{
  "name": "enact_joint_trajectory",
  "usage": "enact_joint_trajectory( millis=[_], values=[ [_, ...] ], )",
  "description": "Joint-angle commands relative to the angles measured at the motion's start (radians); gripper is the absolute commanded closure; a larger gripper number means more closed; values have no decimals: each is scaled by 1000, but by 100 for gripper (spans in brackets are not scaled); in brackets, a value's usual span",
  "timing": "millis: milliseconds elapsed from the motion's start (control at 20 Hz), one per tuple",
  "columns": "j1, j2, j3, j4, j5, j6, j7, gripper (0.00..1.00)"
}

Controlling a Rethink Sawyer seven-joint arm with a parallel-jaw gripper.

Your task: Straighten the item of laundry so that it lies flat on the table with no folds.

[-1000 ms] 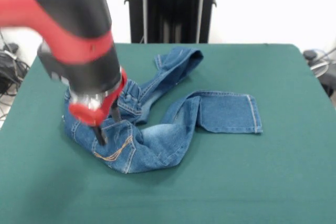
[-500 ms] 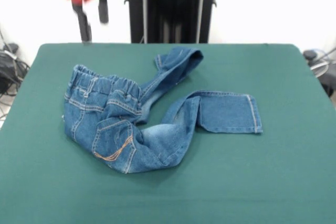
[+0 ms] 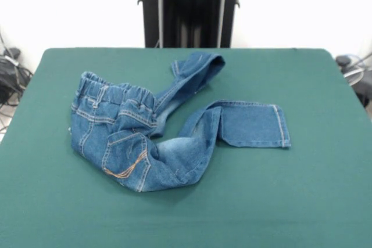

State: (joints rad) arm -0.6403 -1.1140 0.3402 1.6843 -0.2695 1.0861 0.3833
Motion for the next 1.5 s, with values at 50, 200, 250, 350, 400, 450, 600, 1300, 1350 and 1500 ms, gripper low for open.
enact_joint_trajectory(
  millis=[50,200,250,350,400,450,600,1300,1350,1500],
  values=[
    [-23,-49,-162,494,127,-385,372,0],
    [-26,-60,-190,572,161,-480,377,0],
    [-23,-63,-201,593,165,-508,377,0],
    [-14,-64,-215,634,165,-582,387,0],
    [-23,-52,-212,660,171,-633,379,0],
    [-23,-16,-216,669,162,-679,392,0],
    [-25,37,-229,697,152,-778,395,0],
    [-97,375,-257,734,137,-1187,380,0],
    [-93,384,-276,740,135,-1205,380,0],
    [-64,404,-347,764,118,-1279,379,0]
  ],
)
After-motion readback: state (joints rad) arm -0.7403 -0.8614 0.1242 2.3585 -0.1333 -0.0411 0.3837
